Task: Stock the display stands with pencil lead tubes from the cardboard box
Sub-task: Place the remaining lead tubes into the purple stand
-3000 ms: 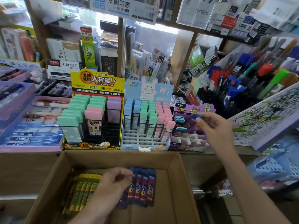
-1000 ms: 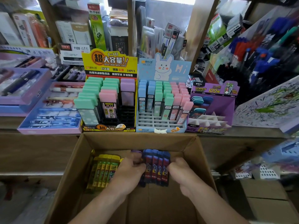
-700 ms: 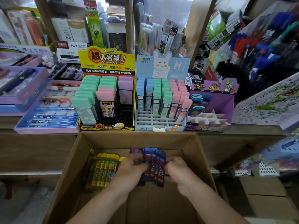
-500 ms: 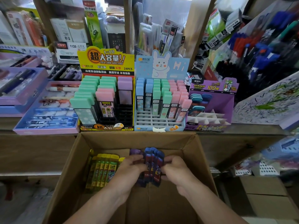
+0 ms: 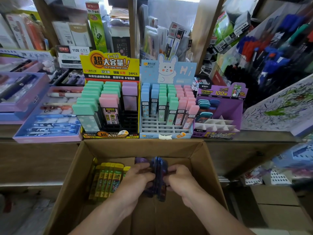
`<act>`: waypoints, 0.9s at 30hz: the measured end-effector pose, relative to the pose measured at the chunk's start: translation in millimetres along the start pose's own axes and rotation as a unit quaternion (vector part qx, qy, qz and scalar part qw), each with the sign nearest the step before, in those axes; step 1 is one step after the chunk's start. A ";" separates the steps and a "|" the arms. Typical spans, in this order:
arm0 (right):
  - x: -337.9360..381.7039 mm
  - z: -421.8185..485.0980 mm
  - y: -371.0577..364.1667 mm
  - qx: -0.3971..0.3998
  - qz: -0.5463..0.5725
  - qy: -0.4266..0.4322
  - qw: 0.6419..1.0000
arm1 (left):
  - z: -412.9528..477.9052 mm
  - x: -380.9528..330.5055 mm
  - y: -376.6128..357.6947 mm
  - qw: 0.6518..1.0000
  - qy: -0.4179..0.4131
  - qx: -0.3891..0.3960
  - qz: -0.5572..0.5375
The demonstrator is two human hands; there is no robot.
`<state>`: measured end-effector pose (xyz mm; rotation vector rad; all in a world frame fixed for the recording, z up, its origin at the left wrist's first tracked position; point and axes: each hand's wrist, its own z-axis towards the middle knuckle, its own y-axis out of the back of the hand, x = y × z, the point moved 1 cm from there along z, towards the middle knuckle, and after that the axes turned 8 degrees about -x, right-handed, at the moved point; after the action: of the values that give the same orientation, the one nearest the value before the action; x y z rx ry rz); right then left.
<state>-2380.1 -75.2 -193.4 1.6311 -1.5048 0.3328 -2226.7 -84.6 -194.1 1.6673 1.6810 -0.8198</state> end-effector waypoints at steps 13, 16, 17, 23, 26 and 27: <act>-1.4 0.7 1.0 0.063 0.138 -0.025 0.988 | -4.2 -2.5 0.4 0.999 0.006 0.037 -0.007; 2.1 -2.2 1.2 0.090 0.181 -0.036 0.979 | -5.6 -2.5 1.7 0.999 0.015 0.032 -0.021; 3.5 -2.9 1.8 0.096 0.188 -0.036 0.977 | -6.3 -2.5 1.5 0.999 0.018 0.029 -0.031; 10.6 -6.3 7.4 0.104 0.231 -0.031 0.967 | -10.9 -4.9 -3.3 0.990 0.039 0.027 -0.133; 14.7 -7.7 13.7 0.109 0.265 -0.027 0.958 | -16.5 -11.8 -4.3 0.988 0.041 0.082 -0.122; 15.9 -8.3 16.4 0.111 0.273 -0.022 0.955 | -17.7 -14.7 -4.2 0.988 0.046 0.096 -0.112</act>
<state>-2388.3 -78.2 -170.7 1.3645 -2.0003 0.7967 -2231.0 -79.6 -171.7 1.6840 1.9307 -1.0549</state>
